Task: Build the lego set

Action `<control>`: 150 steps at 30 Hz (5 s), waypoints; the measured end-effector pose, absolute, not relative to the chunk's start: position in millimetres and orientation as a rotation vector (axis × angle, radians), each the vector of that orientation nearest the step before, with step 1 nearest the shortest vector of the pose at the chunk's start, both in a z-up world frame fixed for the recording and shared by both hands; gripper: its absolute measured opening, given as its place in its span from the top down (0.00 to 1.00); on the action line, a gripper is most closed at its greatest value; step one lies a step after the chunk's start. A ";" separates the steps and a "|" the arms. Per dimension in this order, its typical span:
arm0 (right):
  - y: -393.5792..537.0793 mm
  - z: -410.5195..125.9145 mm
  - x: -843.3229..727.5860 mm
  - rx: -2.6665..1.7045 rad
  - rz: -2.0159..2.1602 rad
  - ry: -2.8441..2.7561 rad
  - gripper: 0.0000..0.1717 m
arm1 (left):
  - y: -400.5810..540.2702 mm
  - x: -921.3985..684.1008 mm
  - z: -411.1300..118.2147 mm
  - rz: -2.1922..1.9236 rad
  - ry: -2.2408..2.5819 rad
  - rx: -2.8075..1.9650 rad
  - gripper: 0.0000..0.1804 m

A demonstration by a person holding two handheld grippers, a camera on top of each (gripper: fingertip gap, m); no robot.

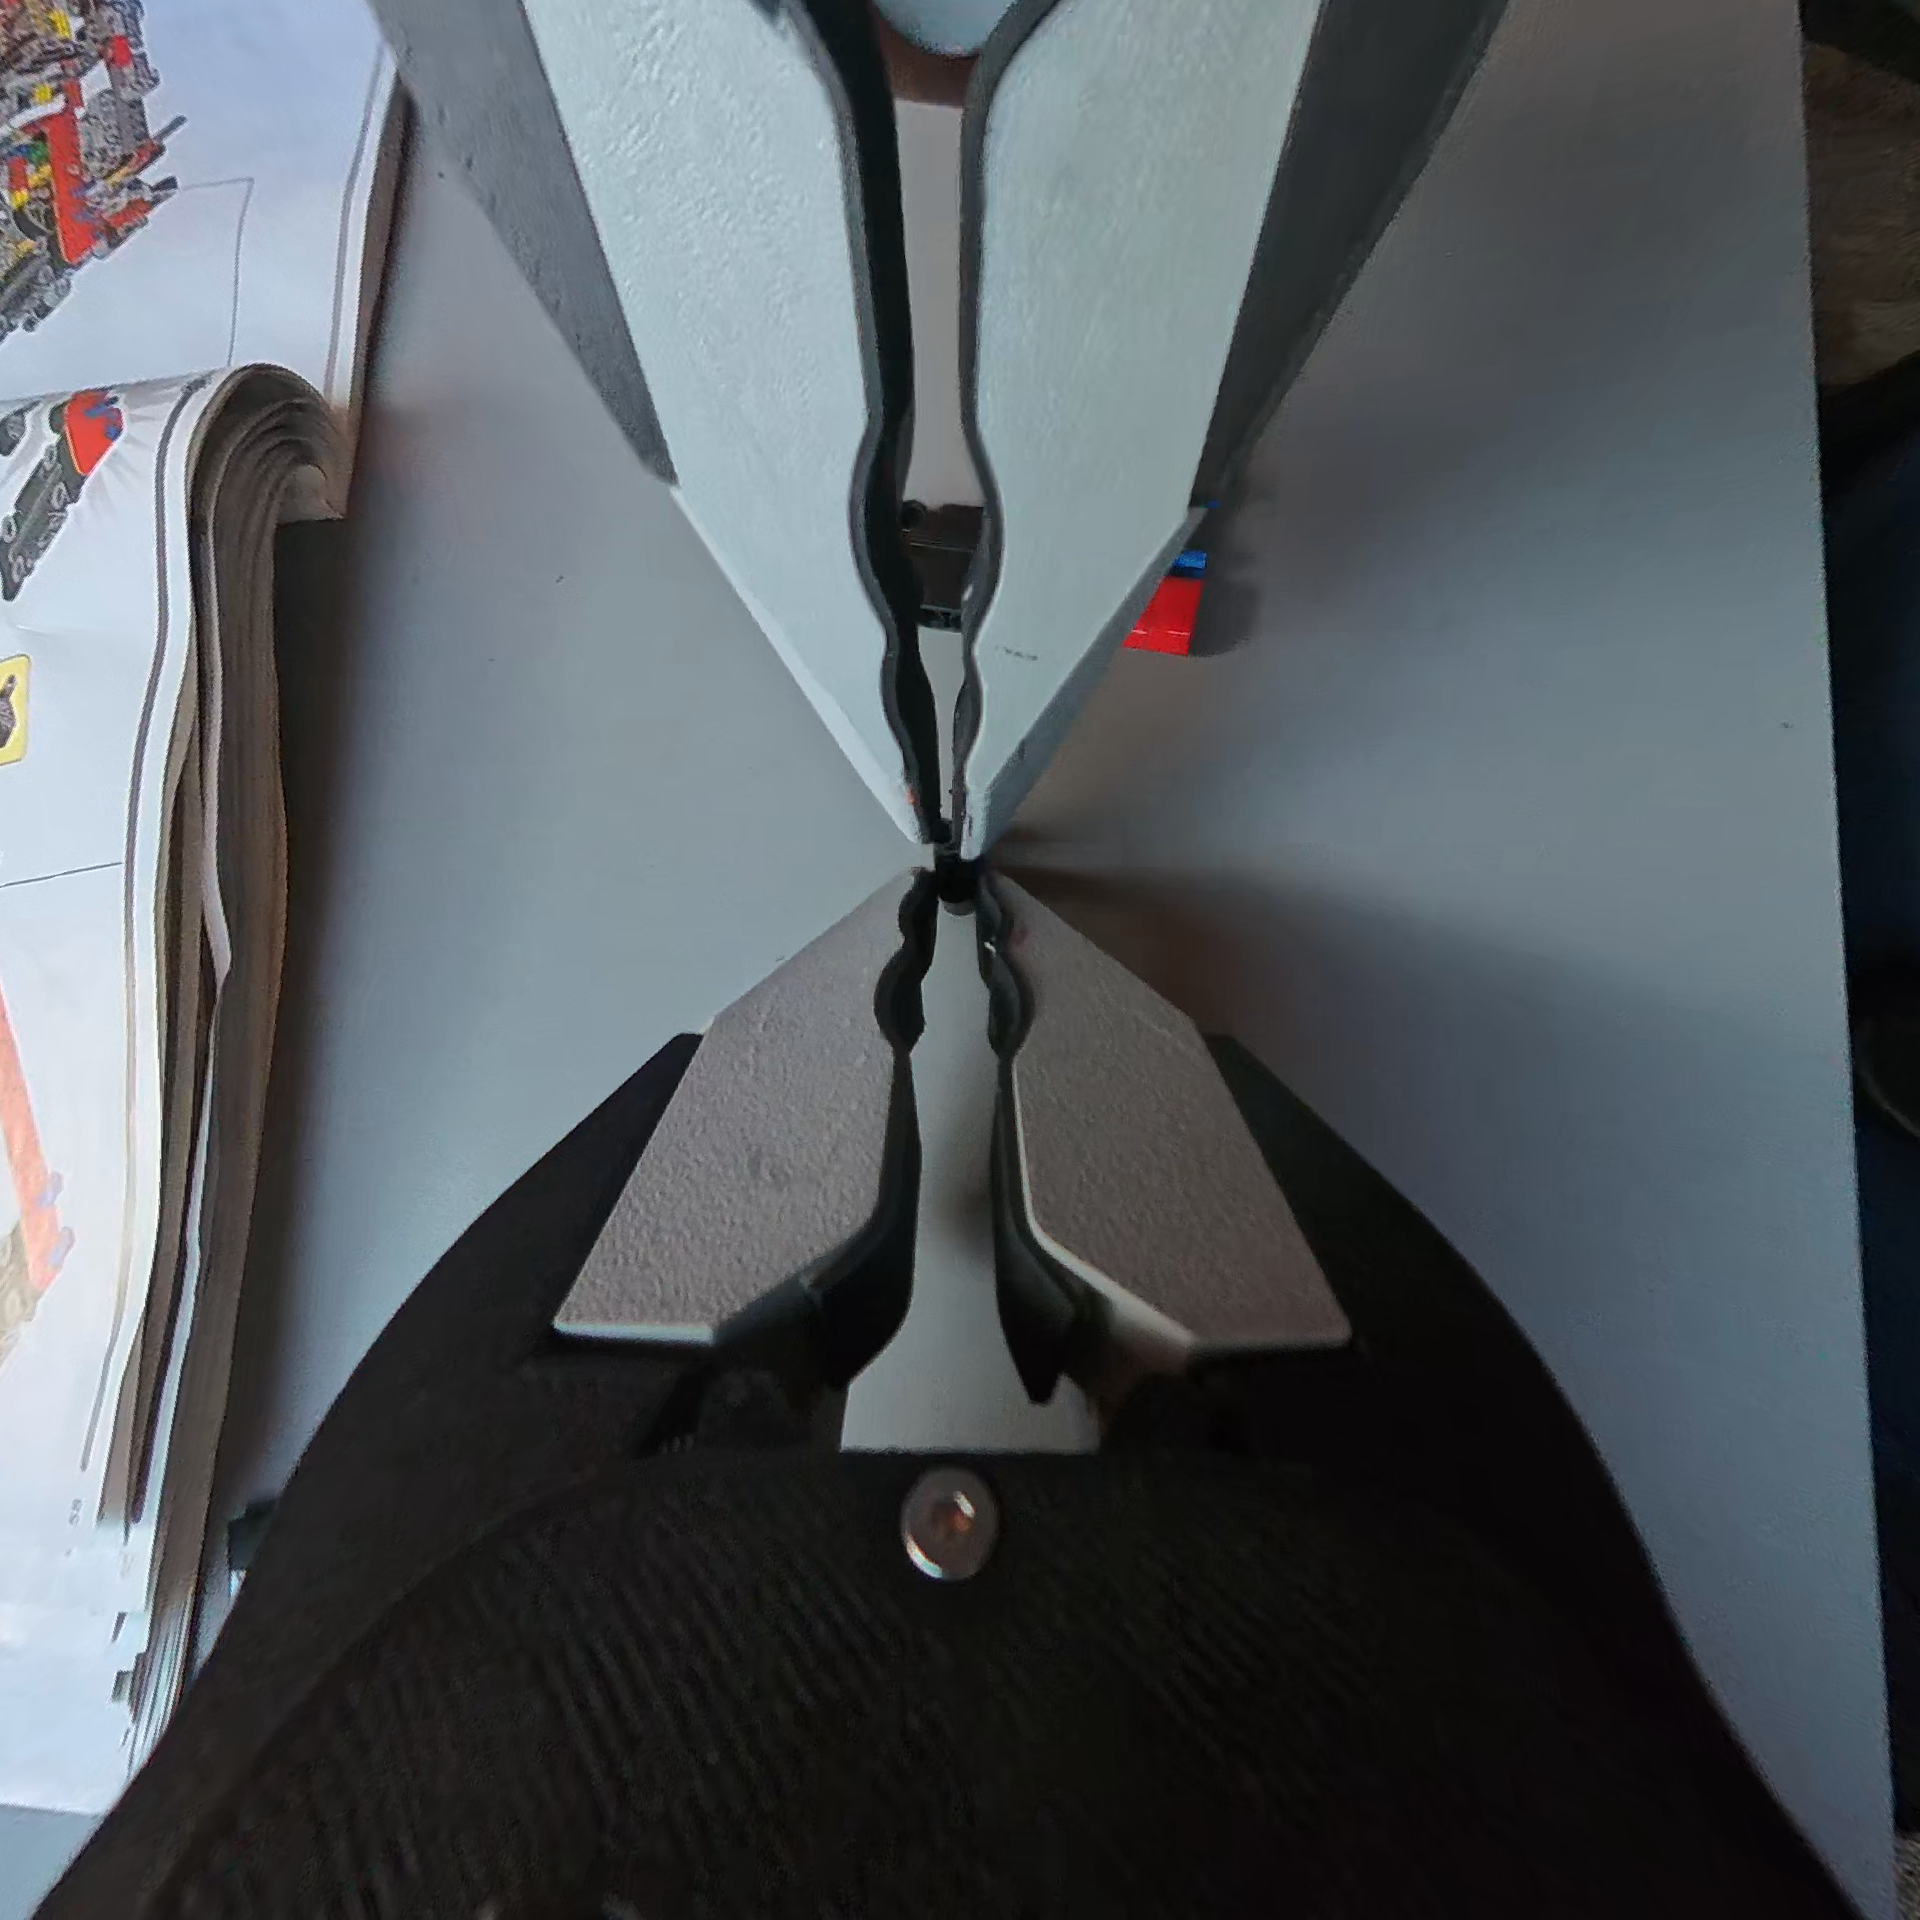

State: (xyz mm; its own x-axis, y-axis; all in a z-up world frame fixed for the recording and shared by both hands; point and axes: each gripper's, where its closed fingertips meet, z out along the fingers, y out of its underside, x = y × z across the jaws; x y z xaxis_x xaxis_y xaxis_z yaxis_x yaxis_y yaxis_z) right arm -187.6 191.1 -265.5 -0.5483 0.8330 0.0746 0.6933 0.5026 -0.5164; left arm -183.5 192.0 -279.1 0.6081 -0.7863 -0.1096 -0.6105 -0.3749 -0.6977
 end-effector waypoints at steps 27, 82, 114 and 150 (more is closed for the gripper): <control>194.2 -267.6 -185.4 -1.291 0.541 -2.544 1.00 | 192.9 -184.8 -279.3 -0.331 1.074 -2.129 0.97; 155.9 -275.6 -139.7 -1.598 0.835 -2.007 0.99 | 186.2 -191.7 -273.9 -0.335 1.022 -2.132 0.92; 178.2 -251.5 -152.5 -1.618 1.014 -1.913 1.00 | 182.3 -167.8 -249.9 -0.308 1.083 -2.066 0.92; 175.7 -221.7 -156.9 -1.400 1.143 -1.965 1.00 | 180.4 -148.5 -236.1 -0.418 0.996 -1.898 0.99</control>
State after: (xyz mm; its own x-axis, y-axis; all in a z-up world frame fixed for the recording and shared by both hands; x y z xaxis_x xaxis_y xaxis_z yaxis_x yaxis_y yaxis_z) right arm -156.9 175.7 -221.7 -0.3709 0.9243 -0.0904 0.5356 0.1334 -0.8338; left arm -148.5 180.4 -236.1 0.6144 -0.7812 -0.1106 -0.4681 -0.2480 -0.8482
